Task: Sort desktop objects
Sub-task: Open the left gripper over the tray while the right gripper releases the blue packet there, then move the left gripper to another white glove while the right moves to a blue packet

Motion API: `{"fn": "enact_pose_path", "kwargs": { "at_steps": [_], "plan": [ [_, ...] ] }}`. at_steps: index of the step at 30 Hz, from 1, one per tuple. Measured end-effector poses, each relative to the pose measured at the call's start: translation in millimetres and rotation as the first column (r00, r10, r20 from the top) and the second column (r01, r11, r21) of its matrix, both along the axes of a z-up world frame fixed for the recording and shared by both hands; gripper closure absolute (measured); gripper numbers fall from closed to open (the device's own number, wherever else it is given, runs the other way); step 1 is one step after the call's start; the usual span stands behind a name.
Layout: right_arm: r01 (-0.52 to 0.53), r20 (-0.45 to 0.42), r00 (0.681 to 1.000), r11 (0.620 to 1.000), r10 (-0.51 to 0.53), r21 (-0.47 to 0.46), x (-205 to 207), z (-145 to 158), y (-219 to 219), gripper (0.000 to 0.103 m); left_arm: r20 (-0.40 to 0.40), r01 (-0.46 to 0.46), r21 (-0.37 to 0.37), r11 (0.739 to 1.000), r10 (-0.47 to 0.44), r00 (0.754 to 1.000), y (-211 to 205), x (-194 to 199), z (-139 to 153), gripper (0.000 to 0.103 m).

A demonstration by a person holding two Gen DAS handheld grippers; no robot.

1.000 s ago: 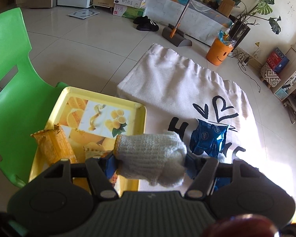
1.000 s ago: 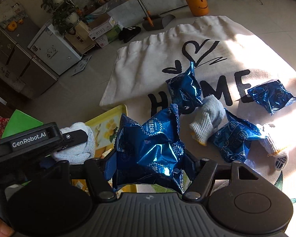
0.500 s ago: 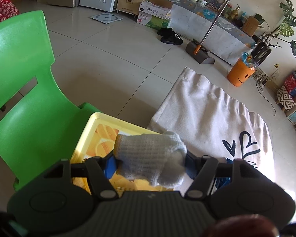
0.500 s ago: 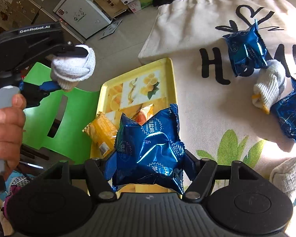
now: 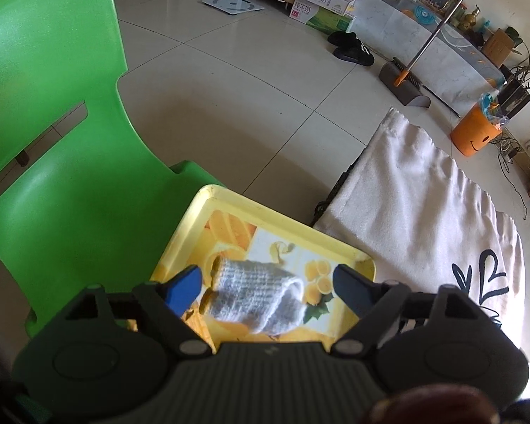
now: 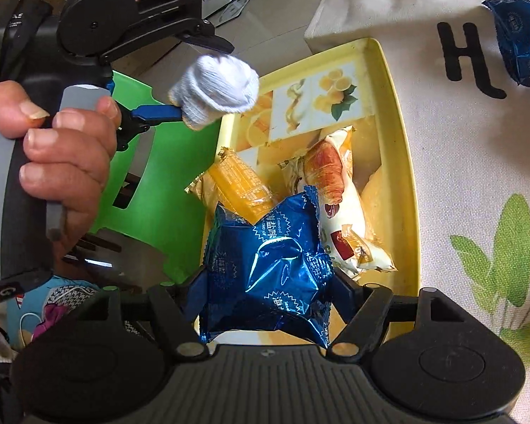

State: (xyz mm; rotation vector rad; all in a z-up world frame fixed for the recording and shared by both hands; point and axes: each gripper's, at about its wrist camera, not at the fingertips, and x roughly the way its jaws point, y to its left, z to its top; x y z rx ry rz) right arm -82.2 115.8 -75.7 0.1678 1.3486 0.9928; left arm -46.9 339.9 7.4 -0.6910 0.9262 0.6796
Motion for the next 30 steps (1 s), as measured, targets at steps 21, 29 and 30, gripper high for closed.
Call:
{"fn": "enact_pose_path", "kwargs": {
  "at_steps": [21,29,30],
  "plan": [
    [0.105,0.184,0.979,0.991,-0.089,-0.079,33.5,35.7,-43.5,0.025,0.044,0.172,0.08,0.982,-0.176,0.983,-61.3,15.8,38.3,0.001],
    [0.195,0.271,0.952,0.966,-0.144,-0.172,63.0,51.9,-81.9,0.024,0.047,0.262,0.094,0.96,-0.267,0.963,-98.0,23.5,46.0,0.001],
    [0.208,0.279,0.948,0.962,-0.154,-0.176,66.3,53.3,-88.1,0.024,0.044,0.275,0.099,0.956,-0.28,0.959,-103.4,24.9,46.3,0.001]
  ]
}}
